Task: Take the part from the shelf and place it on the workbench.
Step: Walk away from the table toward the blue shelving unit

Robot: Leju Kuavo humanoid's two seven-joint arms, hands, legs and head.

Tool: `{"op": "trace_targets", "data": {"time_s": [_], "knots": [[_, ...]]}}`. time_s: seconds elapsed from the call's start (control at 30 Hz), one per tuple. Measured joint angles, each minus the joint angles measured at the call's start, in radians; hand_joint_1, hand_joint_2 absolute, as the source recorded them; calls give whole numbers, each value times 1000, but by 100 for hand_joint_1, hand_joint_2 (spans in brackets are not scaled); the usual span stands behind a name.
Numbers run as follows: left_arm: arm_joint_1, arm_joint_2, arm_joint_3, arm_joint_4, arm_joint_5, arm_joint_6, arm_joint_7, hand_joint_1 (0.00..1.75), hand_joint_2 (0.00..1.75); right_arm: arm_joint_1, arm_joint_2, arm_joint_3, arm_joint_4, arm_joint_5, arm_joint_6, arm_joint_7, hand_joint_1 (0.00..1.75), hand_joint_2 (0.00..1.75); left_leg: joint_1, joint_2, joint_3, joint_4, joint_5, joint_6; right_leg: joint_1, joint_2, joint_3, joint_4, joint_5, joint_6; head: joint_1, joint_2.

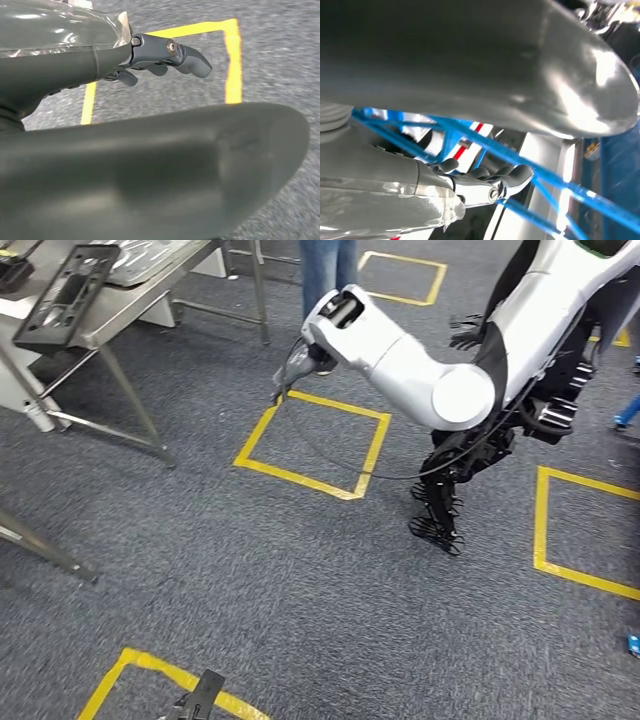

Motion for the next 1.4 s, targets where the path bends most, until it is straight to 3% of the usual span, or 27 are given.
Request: {"op": "trace_targets", "data": {"time_s": [0.07, 0.1, 0.13, 0.2, 0.27, 0.33, 0.4, 0.43, 0.47, 0.5, 0.57, 0.63, 0.7, 0.77, 0.83, 0.9, 0.93, 0.97, 1.0, 1.07, 1.13, 1.2, 1.23, 1.3, 1.33, 1.4], "knots": [[-1, 0, 0, 0, -5, -1, 0, 0, 0, -29, 0, -49, 37, -49, 65, 29, 0, 0, 4, -50, 39, -115, 61, 5, 0, 27, 2, 5, -5, 8, 1, 0], [-1, 0, 0, 0, -8, -1, 1, 0, 0, -55, 0, -95, 72, -75, 113, 40, 0, 0, 5, -69, 48, -144, 70, 6, -1, 39, -2, 6, -5, 14, 1, 0], [-2, 0, 1, 0, -12, -1, 3, 0, 0, -85, 0, -154, 117, -93, 162, 47, 0, 0, 4, -77, 50, -152, 67, 8, -4, 51, -5, 5, -3, 21, 1, 0], [-4, -1, 2, 0, -16, 1, 6, 0, 0, -150, -2, -303, 243, -95, 245, 50, 0, 0, 3, -61, 56, -163, 70, 16, -8, 58, -7, 0, -1, 36, 0, 0], [-6, -3, 4, 0, -17, 5, 9, 0, 0, -227, -13, -468, 414, -65, 284, 40, 0, 0, 6, -40, 65, -175, 75, 28, -7, 11, -23, 37, -25, 50, 4, 0], [-3, -4, 10, 0, -18, 9, 15, 0, 0, -306, -34, -612, 615, -37, 278, 28, 0, 0, 5, -15, 71, -180, 73, 34, -11, -45, -80, 146, -76, 63, 7, 0], [-1, -5, 15, 0, -20, 11, 20, 0, 0, -366, -63, -730, 837, -16, 234, 28, 0, 0, 2, 9, 73, -179, 68, 36, -17, -60, -139, 246, -103, 71, 7, 0], [0, -5, 17, 0, -23, 13, 22, 0, 0, -388, -77, -783, 948, -10, 206, 36, 0, 0, 2, 19, 76, -179, 65, 35, -19, -62, -147, 251, -91, 72, 7, 0], [0, -5, 18, 0, -26, 15, 22, 0, 0, -408, -93, -832, 1056, -5, 178, 52, 0, 0, 1, 30, 80, -179, 60, 34, -20, -66, -133, 215, -62, 73, 7, 0], [-1, -6, 19, 0, -30, 17, 22, 0, 0, -426, -108, -872, 1153, 1, 153, 73, 0, 0, 0, 41, 87, -179, 55, 31, -21, -76, -103, 150, -23, 72, 7, 0], [-3, -7, 22, 0, -34, 20, 21, 0, 0, -459, -133, -933, 1321, 17, 114, 132, 0, 0, -3, 62, 98, -179, 43, 21, -12, -108, -47, 34, 23, 63, 6, 0], [-7, -8, 25, 0, -35, 24, 21, 0, 0, -481, -148, -970, 1444, 37, 87, 201, 0, 0, -3, 77, 105, -180, 34, 8, 0, -117, -33, 1, 23, 48, 5, 0], [-11, -12, 27, 0, -36, 32, 21, 0, 0, -491, -158, -995, 1535, 53, 71, 274, 0, 0, 1, 85, 113, -182, 26, -4, 3, -98, -31, -3, 23, 33, 5, 0], [-13, -17, 30, 0, -39, 39, 19, 0, 0, -499, -165, -1013, 1605, 63, 61, 325, 0, 0, 5, 62, 105, -146, -2, -9, 0, -82, -23, -10, 22, 17, 5, 0], [-11, -18, 34, 0, -43, 42, 19, 0, 0, -511, -168, -1023, 1657, 68, 57, 347, 0, 0, 4, 30, 53, -31, -62, -9, -1, -63, -17, -12, 21, 6, 3, 0], [-8, -18, 38, 0, -44, 43, 20, 0, 0, -520, -169, -1029, 1695, 73, 57, 368, 0, 0, 1, 21, -15, 91, -101, -7, 2, -39, -12, -12, 18, 0, 2, 0], [-7, -18, 40, 0, -44, 43, 21, 0, 0, -522, -169, -1031, 1711, 76, 57, 379, 0, 0, 0, 19, -32, 109, -93, -4, 3, -25, -9, -12, 16, -1, 2, 0], [-7, -17, 41, 0, -44, 44, 21, 0, 0, -522, -170, -1032, 1725, 78, 58, 386, 0, 0, -2, 16, -31, 86, -63, 0, 4, -12, -4, -12, 14, -1, 2, 0], [-7, -17, 42, 0, -44, 44, 21, 0, 0, -522, -170, -1033, 1736, 80, 58, 389, 0, 0, -3, 8, -12, 29, -20, 5, 4, 2, 1, -12, 11, 0, 2, 0], [-8, -17, 43, 0, -45, 45, 21, 0, 0, -526, -171, -1034, 1755, 84, 59, 395, 0, 0, -2, -36, 35, -103, 53, 14, 4, 28, 6, -10, 6, 5, 2, 0], [-8, -17, 43, 0, -47, 46, 20, 0, 0, -529, -172, -1034, 1768, 89, 63, 402, 0, 0, -3, -68, 57, -163, 72, 17, 0, 51, 2, -7, 4, 15, 2, 0], [-10, -17, 44, 0, -47, 48, 18, 0, 0, -526, -174, -1034, 1775, 94, 69, 406, 0, 0, -5, -57, 60, -171, 72, 22, -6, 65, -2, -8, 3, 28, 2, 0], [-11, -17, 44, 0, -47, 47, 17, 0, 0, -524, -175, -1034, 1778, 96, 74, 406, 0, 0, -5, -47, 64, -176, 74, 27, -6, 50, -4, -3, -3, 34, 3, 0], [-13, -17, 44, 0, -49, 42, 16, 0, 0, -528, -178, -1034, 1782, 99, 87, 403, 0, 0, -3, -22, 73, -187, 77, 36, -6, -9, -30, 56, -40, 44, 5, 0], [-11, -17, 44, 0, -49, 40, 17, 0, 0, -532, -180, -1034, 1784, 101, 95, 401, 0, 0, -5, -8, 77, -189, 75, 38, -7, -39, -59, 113, -69, 49, 6, 0], [-8, -16, 44, 0, -49, 39, 18, 0, 0, -537, -184, -1033, 1788, 107, 112, 398, 0, 0, -6, 21, 80, -189, 69, 39, -14, -57, -123, 233, -113, 60, 6, 0]]}}
